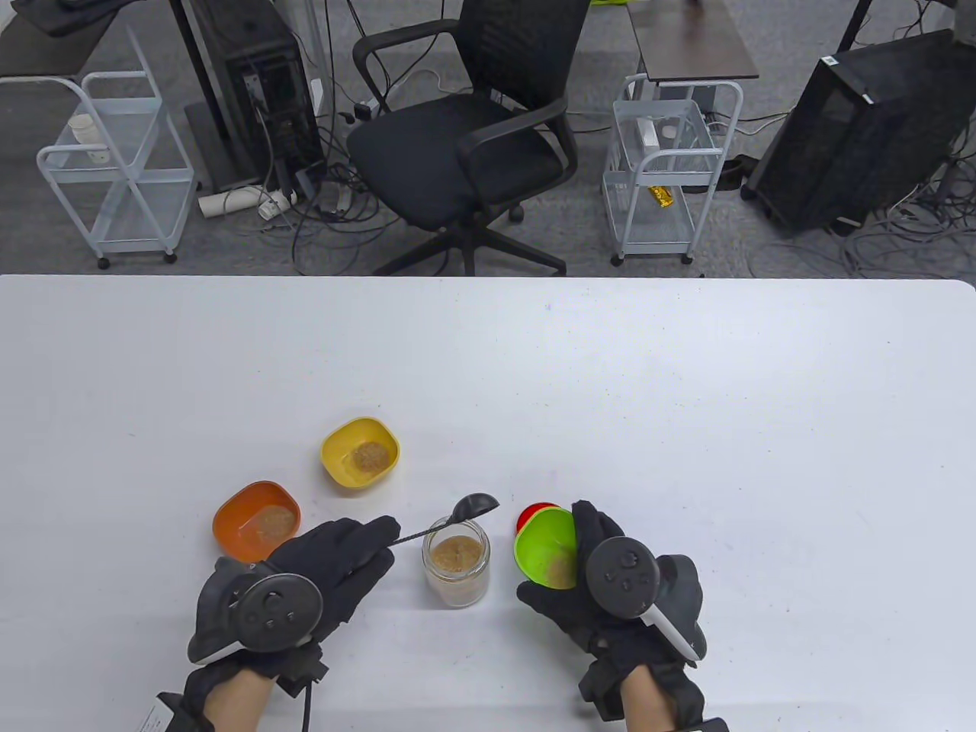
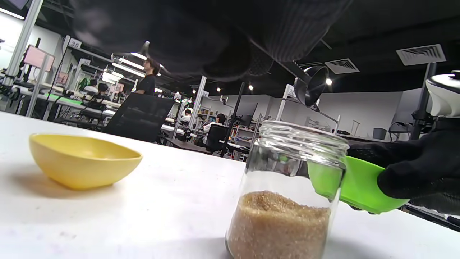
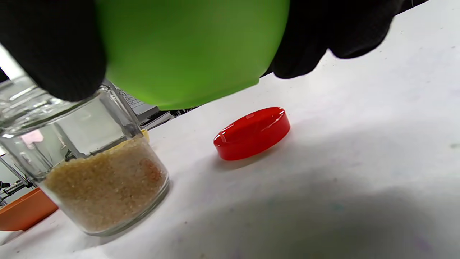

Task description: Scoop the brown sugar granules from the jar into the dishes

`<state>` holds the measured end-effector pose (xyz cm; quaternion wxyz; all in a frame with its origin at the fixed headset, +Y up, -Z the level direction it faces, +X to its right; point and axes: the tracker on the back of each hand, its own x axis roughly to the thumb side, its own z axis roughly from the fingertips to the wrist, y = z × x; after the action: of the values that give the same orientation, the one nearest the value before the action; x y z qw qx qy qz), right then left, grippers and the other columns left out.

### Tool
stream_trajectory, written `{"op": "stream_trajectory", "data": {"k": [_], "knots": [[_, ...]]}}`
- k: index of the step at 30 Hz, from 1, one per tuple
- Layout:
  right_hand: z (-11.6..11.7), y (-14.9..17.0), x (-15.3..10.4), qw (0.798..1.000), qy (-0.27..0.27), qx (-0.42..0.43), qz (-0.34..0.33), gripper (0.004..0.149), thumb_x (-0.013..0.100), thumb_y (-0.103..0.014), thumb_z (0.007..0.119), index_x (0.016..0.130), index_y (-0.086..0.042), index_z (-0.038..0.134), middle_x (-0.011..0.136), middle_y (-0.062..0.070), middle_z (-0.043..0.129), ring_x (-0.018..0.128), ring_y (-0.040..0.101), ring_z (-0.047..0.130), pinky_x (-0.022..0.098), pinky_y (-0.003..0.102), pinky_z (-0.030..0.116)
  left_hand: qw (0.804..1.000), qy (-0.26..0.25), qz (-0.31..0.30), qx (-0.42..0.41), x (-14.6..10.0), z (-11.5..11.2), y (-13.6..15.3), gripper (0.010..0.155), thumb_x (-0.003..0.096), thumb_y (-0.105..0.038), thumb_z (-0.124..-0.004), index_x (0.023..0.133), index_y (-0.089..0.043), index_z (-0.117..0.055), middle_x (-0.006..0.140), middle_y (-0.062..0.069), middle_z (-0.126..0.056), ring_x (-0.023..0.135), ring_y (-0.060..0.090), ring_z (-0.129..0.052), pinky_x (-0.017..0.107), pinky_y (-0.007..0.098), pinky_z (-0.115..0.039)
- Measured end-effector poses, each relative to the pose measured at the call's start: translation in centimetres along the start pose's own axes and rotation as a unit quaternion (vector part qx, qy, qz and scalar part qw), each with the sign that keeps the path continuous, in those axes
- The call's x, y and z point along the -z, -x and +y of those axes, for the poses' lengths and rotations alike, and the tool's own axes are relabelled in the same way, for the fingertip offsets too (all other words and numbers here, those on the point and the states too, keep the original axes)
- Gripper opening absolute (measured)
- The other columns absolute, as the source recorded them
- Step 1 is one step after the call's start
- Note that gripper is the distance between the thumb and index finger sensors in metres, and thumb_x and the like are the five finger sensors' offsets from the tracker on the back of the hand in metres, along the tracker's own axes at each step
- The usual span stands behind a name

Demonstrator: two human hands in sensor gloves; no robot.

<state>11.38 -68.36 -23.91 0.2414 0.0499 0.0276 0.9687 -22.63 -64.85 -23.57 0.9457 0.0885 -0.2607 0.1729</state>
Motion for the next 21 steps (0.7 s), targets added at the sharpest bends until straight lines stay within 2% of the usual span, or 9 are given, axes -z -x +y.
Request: {"op": "stream_trajectory", "data": {"k": [5,11,21], "knots": [[0.2,0.2,0.4,1.000,0.000,-0.011,0.018,0.112,0.040,-0.069,0.087,0.113,0.001,0.037,0.117,0.029,0.054,0.088,0.049,0.078,0.069,0.068,0.064,1.000,0.002,0.010,0.002,0.1,0.0,0.5,0.046,0.0609,-0.044,-0.077,0.101,-0.022,-0.080,0.079,0.002,-0.096,0.045,0.019,-0.102,0.041,0.040,-0.091],[-1.1,0.2,1.7,0.999,0.003,-0.039,0.038,0.112,0.040,-0.067,0.087,0.113,0.002,0.036,0.117,0.031,0.052,0.089,0.051,0.076,0.070,0.069,0.062,1.000,-0.015,0.017,-0.018,-0.2,0.5,0.9,0.046,0.0611,-0.045,-0.076,0.100,-0.021,-0.081,0.078,0.002,-0.097,0.044,0.019,-0.102,0.040,0.040,-0.092],[-3.1,-0.3,6.5,0.993,0.005,-0.107,0.051,0.112,0.041,-0.066,0.087,0.114,0.001,0.035,0.118,0.030,0.050,0.090,0.051,0.075,0.071,0.069,0.061,0.999,-0.019,0.037,-0.017,-0.5,0.7,1.3,0.046,0.0611,-0.045,-0.076,0.100,-0.021,-0.081,0.078,0.001,-0.097,0.044,0.019,-0.102,0.040,0.040,-0.091]]}}
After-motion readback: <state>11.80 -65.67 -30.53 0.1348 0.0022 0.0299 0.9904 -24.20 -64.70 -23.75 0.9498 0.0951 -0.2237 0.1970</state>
